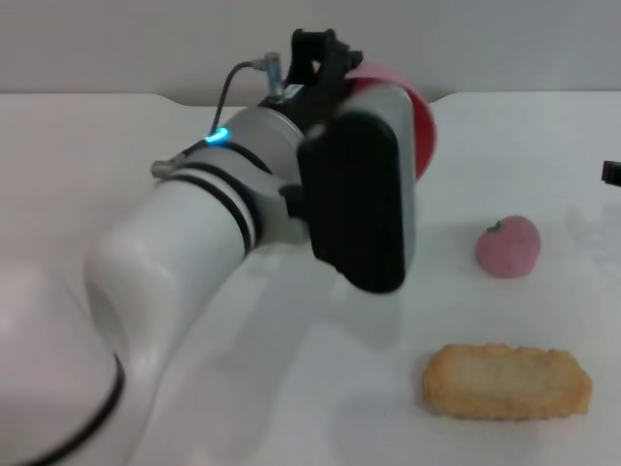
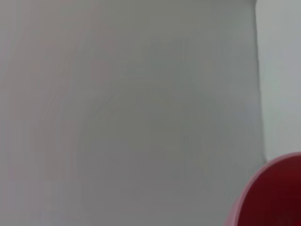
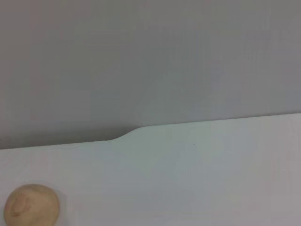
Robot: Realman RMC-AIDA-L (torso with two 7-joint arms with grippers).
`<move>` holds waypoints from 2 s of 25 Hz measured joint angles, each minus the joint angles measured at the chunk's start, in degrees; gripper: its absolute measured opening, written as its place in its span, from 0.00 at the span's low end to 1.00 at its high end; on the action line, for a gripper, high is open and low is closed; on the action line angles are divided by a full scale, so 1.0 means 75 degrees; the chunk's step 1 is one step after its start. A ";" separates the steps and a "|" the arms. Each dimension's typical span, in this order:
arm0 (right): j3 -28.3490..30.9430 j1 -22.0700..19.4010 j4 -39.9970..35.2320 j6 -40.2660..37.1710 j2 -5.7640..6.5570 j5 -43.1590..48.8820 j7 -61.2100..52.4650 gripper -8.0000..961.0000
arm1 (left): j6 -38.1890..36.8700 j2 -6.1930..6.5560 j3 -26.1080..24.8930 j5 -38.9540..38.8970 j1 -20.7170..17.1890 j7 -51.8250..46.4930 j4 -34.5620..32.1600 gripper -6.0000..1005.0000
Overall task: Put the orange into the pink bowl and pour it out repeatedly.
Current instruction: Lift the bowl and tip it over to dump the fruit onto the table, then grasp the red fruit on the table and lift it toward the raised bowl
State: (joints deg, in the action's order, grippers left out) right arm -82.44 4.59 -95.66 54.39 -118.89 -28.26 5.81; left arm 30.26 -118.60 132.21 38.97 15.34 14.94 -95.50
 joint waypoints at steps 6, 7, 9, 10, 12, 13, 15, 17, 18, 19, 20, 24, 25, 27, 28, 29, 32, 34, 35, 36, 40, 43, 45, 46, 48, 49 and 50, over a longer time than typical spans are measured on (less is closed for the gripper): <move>0.0052 0.0072 0.0038 -0.0005 0.0005 -0.0051 0.0031 0.49 | 0.0114 -0.0017 0.0362 0.1685 0.0177 -0.1130 0.0499 0.05; 0.0053 0.0091 0.0051 -0.0007 0.0008 -0.0057 0.0034 0.49 | 0.0200 -0.0018 0.0453 0.1930 0.0243 -0.1129 0.0644 0.05; 0.0055 0.0138 0.0083 -0.0010 0.0013 -0.0059 0.0035 0.49 | 0.0271 -0.0019 0.0557 0.2274 0.0273 -0.1127 0.0757 0.05; 0.0056 0.0161 0.0098 -0.0011 0.0019 -0.0060 0.0034 0.49 | 0.0286 -0.0018 0.0603 0.2415 0.0277 -0.1127 0.0794 0.05; 0.0057 0.0196 0.0122 -0.0012 0.0027 -0.0062 0.0035 0.49 | 0.0303 -0.0014 0.0690 0.2849 0.0278 -0.1145 0.0895 0.05; 0.0059 0.0217 0.0138 -0.0019 0.0031 -0.0064 0.0035 0.49 | 0.0303 -0.0014 0.0690 0.2849 0.0278 -0.1145 0.0895 0.05; 0.0060 0.0253 0.0176 -0.0027 0.0033 -0.0065 0.0039 0.49 | 0.0330 -0.0016 0.0718 0.3016 0.0278 -0.1148 0.0945 0.05; 0.0060 0.0294 0.0215 -0.0027 0.0033 -0.0064 0.0042 0.49 | 0.0592 -0.0030 0.1033 0.4300 0.0277 -0.1631 0.1230 0.05; 0.0061 0.0310 0.0233 -0.0026 0.0033 -0.0064 0.0043 0.49 | 0.0635 -0.0031 0.1076 0.4455 0.0279 -0.1721 0.1265 0.05; 0.0060 0.0329 0.0251 -0.0025 0.0033 -0.0064 0.0043 0.49 | 0.0716 -0.0035 0.1161 0.4749 0.0285 -0.1893 0.1333 0.05; 0.0061 0.0347 0.0268 -0.0024 0.0032 -0.0065 0.0044 0.49 | 0.0716 -0.0035 0.1161 0.4749 0.0285 -0.1893 0.1333 0.05; 0.0058 0.0410 0.0293 0.0007 0.0031 -0.0064 0.0046 0.49 | 0.1070 -0.0047 0.1078 0.4780 0.0437 -0.2765 0.1311 0.05; 0.0054 0.0420 0.0295 0.0009 0.0031 -0.0060 0.0046 0.49 | 0.1277 -0.0058 0.0986 0.4669 0.0530 -0.3256 0.1217 0.05; 0.0041 0.0434 0.0299 0.0012 0.0031 -0.0053 0.0046 0.49 | 0.1785 -0.0060 0.0792 0.4073 0.0753 -0.3996 0.0962 0.05; 0.0033 0.0442 0.0299 0.0012 0.0031 -0.0055 0.0046 0.49 | 0.2114 -0.0061 0.0626 0.3520 0.0892 -0.4301 0.0777 0.05; 0.0025 0.0449 0.0299 0.0014 0.0030 -0.0061 0.0047 0.49 | 0.2302 -0.0056 0.0470 0.3044 0.0983 -0.4415 0.0643 0.05; 0.0001 0.0475 0.0299 0.0015 0.0031 -0.0066 0.0061 0.49 | 0.2831 -0.0003 -0.0420 0.0600 0.1285 -0.4349 0.0111 0.05; -0.0006 0.0493 0.0301 0.0012 0.0028 -0.0066 0.0113 0.49 | 0.3118 0.0027 -0.1105 -0.0979 0.1358 -0.4045 -0.0196 0.05; -0.0012 0.0508 0.0308 0.0007 0.0025 -0.0066 0.0135 0.49 | 0.3268 0.0030 -0.1444 -0.1600 0.1365 -0.3925 -0.0310 0.05; -0.0034 0.0533 0.0331 -0.0001 0.0023 -0.0066 0.0151 0.49 | 0.3383 0.0029 -0.1738 -0.1998 0.1366 -0.3876 -0.0393 0.05; -0.0163 0.0628 0.0397 -0.0029 0.0015 -0.0071 0.0202 0.49 | 0.3880 0.0056 -0.3335 -0.4094 0.1357 -0.3581 -0.0666 0.05; -0.0335 0.0722 0.0451 -0.0043 0.0010 -0.0079 0.0222 0.49 | 0.3944 0.0077 -0.4498 -0.5653 0.1230 -0.2795 -0.0663 0.05; -0.0493 0.0789 0.0477 -0.0054 0.0010 -0.0119 0.0222 0.49 | 0.4021 0.0078 -0.5062 -0.6244 0.1140 -0.2403 -0.0654 0.05; -0.0591 0.0832 0.0495 -0.0067 0.0010 -0.0186 0.0222 0.49 | 0.4093 0.0078 -0.5266 -0.6405 0.1113 -0.2293 -0.0648 0.05; -0.0782 0.0949 0.0607 -0.0167 0.0015 -0.0449 0.0294 0.49 | 0.4273 0.0079 -0.5628 -0.6545 0.1085 -0.2185 -0.0629 0.05; -0.0890 0.1025 0.0703 -0.0258 0.0013 -0.0617 0.0375 0.49 | 0.4341 0.0080 -0.5712 -0.6544 0.1072 -0.2163 -0.0611 0.05; -0.0989 0.1095 0.0805 -0.0369 0.0012 -0.0779 0.0450 0.49 | 0.4370 0.0082 -0.5768 -0.6520 0.1056 -0.2155 -0.0589 0.05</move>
State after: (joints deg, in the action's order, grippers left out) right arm -89.86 12.81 -89.62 51.62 -118.80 -34.10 9.18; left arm 63.04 -117.99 88.95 -9.93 23.26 -1.22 -99.93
